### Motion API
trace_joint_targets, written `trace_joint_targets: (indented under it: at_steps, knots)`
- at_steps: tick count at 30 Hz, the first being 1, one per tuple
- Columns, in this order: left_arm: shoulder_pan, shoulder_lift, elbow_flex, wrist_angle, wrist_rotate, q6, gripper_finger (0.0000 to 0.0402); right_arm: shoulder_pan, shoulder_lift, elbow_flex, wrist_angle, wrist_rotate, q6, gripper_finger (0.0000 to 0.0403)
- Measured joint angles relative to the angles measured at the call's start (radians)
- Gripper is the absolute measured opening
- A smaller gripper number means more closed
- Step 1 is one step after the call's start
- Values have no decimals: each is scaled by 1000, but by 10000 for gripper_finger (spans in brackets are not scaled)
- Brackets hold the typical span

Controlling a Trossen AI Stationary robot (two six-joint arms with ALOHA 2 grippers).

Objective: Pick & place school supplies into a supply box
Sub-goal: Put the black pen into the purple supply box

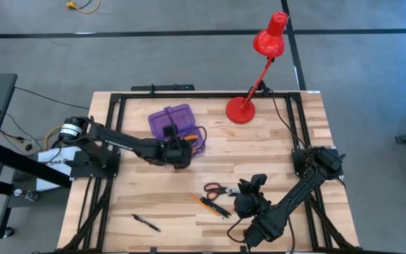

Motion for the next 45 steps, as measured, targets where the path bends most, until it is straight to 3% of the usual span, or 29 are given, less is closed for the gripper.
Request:
trace_joint_targets:
  at_steps: [6, 10, 16, 22, 27, 32, 39, 45]
  knots:
    - [63, 0, 0, 2, 76, 17, 23, 0, 0, 0, 0, 0, 0, 82]
    - [93, 0, 0, -11, 129, 13, 69, 0, 0, 0, 0, -1, 0, 82]
    - [99, -1, 0, -13, 125, 23, 139, 0, 0, 0, 0, -2, 0, 82]
    - [82, -1, 0, -14, 171, 25, 174, -6, 0, 0, 10, -10, 6, 82]
    - [-5, -2, 0, -19, 180, 53, 171, -55, 0, 0, 71, -165, -89, 82]
    - [-110, -2, 0, -62, 152, 49, 159, -116, 0, 0, 207, -237, -281, 82]
    - [-261, -2, 0, -216, 150, -87, 148, -234, 0, 0, 384, -376, -546, 82]
    - [-387, -2, 0, -332, 124, -251, 146, -325, 0, 0, 432, -613, -668, 82]
